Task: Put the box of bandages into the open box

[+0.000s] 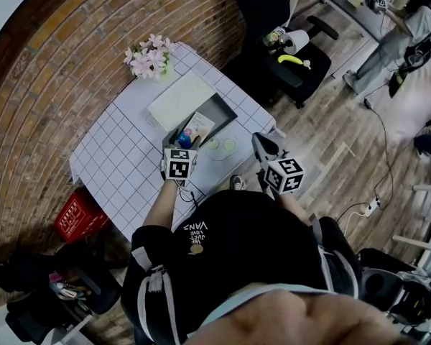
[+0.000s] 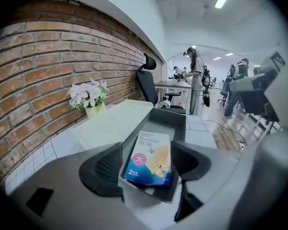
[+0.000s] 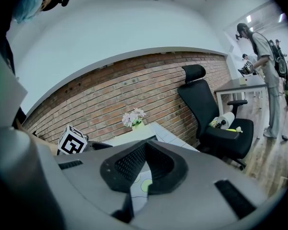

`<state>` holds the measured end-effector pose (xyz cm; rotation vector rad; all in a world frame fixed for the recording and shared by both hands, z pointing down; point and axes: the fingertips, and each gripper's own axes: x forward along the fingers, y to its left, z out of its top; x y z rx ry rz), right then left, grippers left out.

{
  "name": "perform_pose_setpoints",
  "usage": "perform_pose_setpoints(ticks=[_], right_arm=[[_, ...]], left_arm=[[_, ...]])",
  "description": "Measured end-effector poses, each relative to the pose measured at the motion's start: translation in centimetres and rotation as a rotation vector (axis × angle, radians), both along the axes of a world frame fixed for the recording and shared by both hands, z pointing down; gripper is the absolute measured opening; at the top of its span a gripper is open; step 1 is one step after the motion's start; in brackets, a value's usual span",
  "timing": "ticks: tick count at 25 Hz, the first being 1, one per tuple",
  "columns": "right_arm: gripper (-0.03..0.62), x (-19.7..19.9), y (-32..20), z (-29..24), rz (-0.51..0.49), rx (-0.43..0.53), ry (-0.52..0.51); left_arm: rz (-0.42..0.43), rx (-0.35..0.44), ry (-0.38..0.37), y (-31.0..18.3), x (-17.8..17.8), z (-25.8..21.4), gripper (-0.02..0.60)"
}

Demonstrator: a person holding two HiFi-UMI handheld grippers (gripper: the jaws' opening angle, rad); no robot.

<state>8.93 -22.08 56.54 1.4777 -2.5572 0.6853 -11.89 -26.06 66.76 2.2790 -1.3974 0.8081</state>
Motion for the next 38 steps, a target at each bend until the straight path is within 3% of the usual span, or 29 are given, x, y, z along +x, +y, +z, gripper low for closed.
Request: perform_pose_setpoints(ticks=[12,27,38], right_arm=[[-0.003,-3.6,4.6,-0.9,0.042,0.033,-0.005],[-0.003,-5.4,9.4,-1.1,0.113,0.049,-0.004],[-0.003,-7.6,12.8,-0.7,0.124,0.046,0.007]], left_arm=[[0.078,0.113,0.130,3.9,-0.8,-5.7,0.314],[0.113,0.231,0.225,9.2,-2.3,-10.0,0.119],[0.107,0.279,0.231,13.7,-4.6,-11.2,0.040]])
